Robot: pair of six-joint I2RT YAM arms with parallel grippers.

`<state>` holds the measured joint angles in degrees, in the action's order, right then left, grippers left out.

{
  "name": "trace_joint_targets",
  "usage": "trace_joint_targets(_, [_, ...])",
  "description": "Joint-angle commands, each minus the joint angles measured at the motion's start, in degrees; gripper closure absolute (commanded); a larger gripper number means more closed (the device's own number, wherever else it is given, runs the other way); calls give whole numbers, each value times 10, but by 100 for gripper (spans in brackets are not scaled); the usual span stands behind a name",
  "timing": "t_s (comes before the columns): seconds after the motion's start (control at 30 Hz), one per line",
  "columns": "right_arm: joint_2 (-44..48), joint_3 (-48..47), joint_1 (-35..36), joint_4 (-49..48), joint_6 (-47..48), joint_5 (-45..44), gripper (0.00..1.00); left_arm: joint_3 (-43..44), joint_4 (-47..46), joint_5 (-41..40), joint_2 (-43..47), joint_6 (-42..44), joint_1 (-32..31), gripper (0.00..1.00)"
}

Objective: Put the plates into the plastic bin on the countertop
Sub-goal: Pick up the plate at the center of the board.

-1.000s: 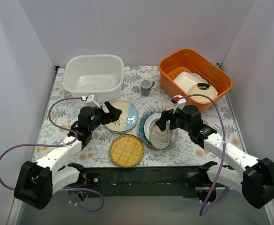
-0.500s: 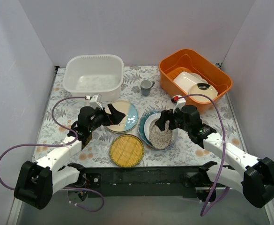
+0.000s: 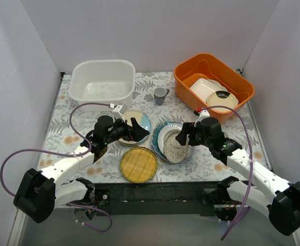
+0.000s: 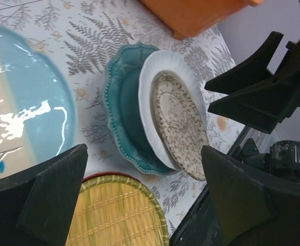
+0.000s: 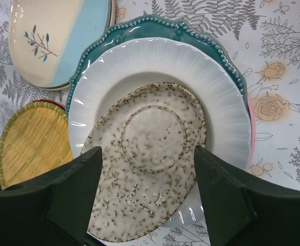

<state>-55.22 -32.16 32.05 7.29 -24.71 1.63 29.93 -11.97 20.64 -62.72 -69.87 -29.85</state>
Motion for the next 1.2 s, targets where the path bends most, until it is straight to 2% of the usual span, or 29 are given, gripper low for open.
trace_joint_targets(0.0, [36,2,-19,39,-35,1,28,36,3,-5,-8,10,-44,8])
trace_joint_targets(0.2, [51,31,-55,51,-50,56,40,65,4,-27,-41,13,-105,8])
trace_joint_targets(0.5, [43,109,-80,-3,-86,151,47,115,20,-104,-97,31,-183,9])
trace_joint_targets(1.17, [59,191,-98,-61,-128,189,55,126,21,-139,-183,27,-207,8])
